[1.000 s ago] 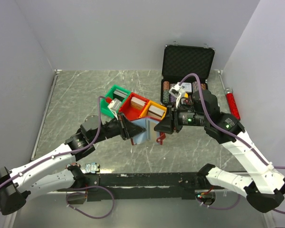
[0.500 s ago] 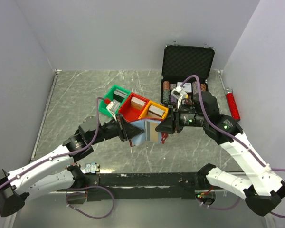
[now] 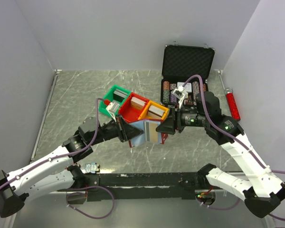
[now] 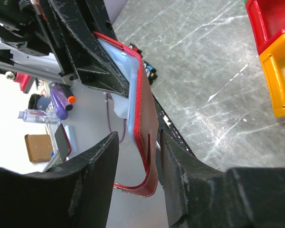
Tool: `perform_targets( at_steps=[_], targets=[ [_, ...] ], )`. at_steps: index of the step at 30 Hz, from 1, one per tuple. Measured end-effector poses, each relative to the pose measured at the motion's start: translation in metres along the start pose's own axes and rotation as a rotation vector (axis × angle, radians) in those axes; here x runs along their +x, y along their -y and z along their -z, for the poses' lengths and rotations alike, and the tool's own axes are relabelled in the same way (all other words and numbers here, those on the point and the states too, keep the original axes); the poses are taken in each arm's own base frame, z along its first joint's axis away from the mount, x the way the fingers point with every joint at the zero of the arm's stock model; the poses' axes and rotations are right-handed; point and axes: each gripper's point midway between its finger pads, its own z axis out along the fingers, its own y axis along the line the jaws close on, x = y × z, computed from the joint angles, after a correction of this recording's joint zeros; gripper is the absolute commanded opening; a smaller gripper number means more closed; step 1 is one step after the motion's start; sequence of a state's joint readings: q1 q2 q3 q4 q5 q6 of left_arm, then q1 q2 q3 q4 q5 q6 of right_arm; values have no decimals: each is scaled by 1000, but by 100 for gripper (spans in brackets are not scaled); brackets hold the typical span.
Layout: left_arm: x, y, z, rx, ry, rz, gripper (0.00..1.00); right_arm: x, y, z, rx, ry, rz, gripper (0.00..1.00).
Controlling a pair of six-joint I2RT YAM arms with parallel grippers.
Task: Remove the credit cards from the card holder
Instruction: Open the card holder.
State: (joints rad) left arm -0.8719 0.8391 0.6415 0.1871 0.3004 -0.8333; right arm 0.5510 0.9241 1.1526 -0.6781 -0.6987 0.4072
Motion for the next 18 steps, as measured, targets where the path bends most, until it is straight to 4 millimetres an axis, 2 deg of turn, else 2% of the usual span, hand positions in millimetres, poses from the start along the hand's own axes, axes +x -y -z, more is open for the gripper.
perform_targets(
  at_steps=[4,9,18],
  targets=[
    [1,-1,0,-3,-3,1,1,-2,-1,1,-4,8,6,39],
    [1,0,1,-5,-4,2,1,-2,-1,2,-5,12,4,36],
    [6,-6,2,-18,-12,6,1,-4,-10,6,-50,20,20,34]
  ],
)
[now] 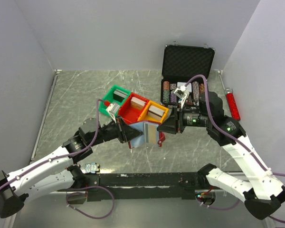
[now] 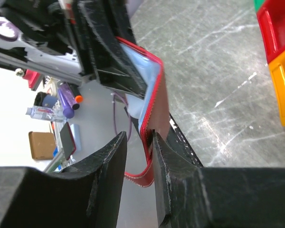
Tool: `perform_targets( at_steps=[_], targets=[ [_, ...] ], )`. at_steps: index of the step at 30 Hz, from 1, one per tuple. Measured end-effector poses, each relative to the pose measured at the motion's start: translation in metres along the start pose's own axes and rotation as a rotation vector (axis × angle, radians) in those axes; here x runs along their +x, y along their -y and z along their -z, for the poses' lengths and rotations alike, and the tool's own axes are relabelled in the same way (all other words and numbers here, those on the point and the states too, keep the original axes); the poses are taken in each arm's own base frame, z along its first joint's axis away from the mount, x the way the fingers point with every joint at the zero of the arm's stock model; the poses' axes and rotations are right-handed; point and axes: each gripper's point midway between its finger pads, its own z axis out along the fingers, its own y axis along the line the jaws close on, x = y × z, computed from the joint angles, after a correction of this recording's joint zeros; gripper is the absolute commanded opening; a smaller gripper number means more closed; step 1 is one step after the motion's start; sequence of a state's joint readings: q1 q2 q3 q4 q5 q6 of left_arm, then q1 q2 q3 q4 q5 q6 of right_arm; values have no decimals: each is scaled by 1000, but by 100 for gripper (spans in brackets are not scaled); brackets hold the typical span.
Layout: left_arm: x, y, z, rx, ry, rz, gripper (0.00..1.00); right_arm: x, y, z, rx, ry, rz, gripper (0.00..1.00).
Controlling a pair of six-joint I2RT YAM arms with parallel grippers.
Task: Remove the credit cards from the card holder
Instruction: Open the card holder.
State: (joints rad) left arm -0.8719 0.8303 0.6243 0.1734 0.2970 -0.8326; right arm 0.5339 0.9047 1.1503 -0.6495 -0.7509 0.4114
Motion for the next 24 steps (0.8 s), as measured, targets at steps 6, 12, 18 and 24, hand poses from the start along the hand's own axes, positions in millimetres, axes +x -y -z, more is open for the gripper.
perform_targets(
  at_steps=[6,12,18,24],
  targets=[
    [1,-1,0,-1,-1,1,1,-2,-7,3,-28,12,14,31],
    [1,-1,0,-1,-1,1,1,1,-5,2,-29,6,8,33],
    [0,0,0,1,-1,1,1,1,-3,0,-25,0,1,29],
    [0,0,0,2,0,2,1,1,-1,-1,-22,-3,1,25]
  ],
)
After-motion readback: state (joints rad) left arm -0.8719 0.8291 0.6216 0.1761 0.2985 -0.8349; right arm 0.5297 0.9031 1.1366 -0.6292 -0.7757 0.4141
